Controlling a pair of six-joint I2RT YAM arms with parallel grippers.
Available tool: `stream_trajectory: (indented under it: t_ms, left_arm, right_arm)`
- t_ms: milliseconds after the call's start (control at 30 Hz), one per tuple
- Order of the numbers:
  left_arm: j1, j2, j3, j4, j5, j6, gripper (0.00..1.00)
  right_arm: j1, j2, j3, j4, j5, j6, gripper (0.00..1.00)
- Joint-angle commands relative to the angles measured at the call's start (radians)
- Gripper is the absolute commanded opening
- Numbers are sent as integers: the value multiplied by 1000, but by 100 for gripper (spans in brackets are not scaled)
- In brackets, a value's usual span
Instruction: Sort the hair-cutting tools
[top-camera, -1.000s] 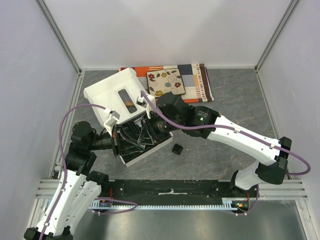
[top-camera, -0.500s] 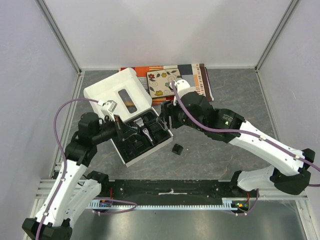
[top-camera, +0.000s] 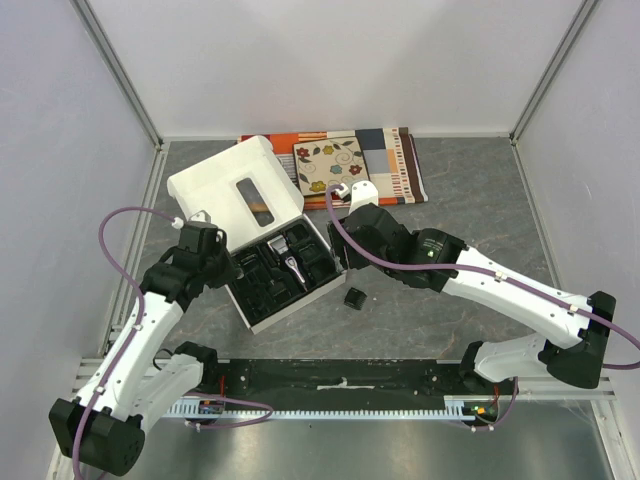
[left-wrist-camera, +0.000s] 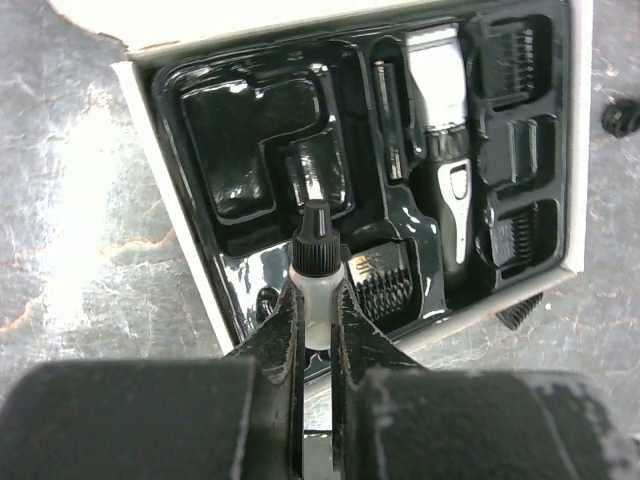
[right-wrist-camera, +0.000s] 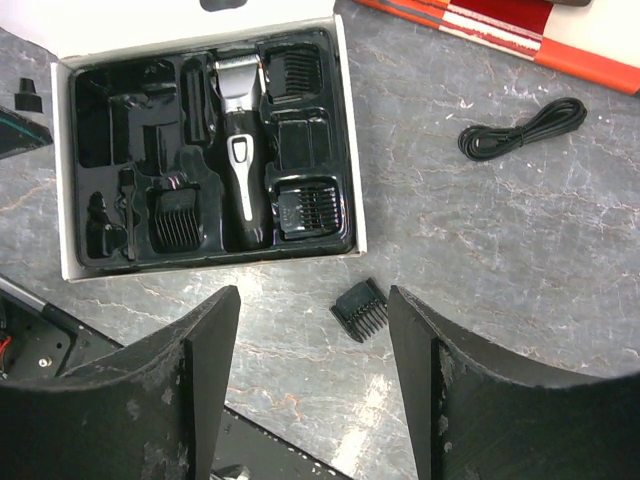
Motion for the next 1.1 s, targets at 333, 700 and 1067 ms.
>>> stream_trajectory:
  t_ms: [333, 700, 1067]
  left_arm:
    - [-80, 146, -23, -29, -286, -295, 2]
    - [-218, 154, -51, -116, -400, -508, 2]
    - [-362, 162, -92, -193, -435, -672, 2]
  right_arm:
    - [3, -12, -80, 56, -11, -18, 68]
    - [2, -37, -128, 70, -7, -52, 69]
    - [3, -61, -157, 73, -16, -64, 69]
